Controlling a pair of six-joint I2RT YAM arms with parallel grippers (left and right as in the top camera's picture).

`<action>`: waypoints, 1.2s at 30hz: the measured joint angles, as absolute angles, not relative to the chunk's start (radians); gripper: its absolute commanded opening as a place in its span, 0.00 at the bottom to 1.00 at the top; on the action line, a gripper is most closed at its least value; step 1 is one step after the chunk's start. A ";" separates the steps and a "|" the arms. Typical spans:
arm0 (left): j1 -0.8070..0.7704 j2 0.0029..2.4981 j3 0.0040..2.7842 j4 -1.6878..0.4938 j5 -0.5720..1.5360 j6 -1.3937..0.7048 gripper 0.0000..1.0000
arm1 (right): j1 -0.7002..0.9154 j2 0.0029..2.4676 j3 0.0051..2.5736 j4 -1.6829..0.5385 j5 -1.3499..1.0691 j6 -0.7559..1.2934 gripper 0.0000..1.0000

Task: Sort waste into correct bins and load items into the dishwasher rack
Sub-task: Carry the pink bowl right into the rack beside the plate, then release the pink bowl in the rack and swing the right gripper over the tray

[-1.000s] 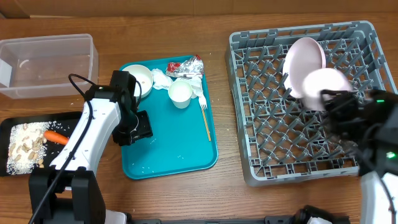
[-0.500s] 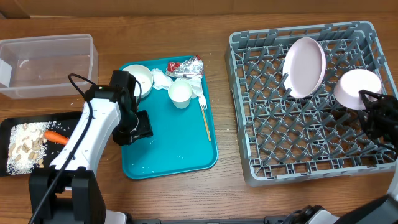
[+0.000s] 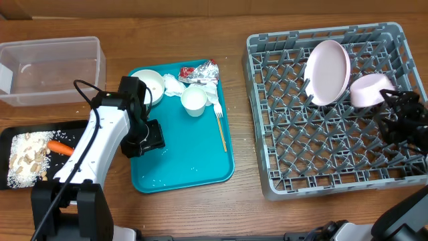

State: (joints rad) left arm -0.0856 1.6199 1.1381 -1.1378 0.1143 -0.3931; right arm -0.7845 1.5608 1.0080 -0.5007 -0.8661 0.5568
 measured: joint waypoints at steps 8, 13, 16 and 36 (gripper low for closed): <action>-0.086 1.620 1.138 -1.141 0.114 -0.393 0.57 | -0.785 1.563 1.342 -0.897 -0.729 0.533 1.00; -0.086 1.620 1.138 -1.138 0.118 -0.393 0.56 | -0.784 1.561 1.585 -1.123 -0.679 0.502 1.00; -0.086 1.620 1.138 -1.134 0.141 -0.390 0.55 | -0.775 1.544 1.698 -1.218 -0.666 0.486 1.00; -0.086 1.348 1.239 -1.226 0.181 -0.369 0.58 | -0.229 1.229 1.834 -1.341 -0.554 0.422 1.00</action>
State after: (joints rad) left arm -0.0856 1.3479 1.2388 -1.2259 0.1814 -0.3687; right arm -0.2295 1.2289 1.8336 -1.3407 -0.5541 0.4217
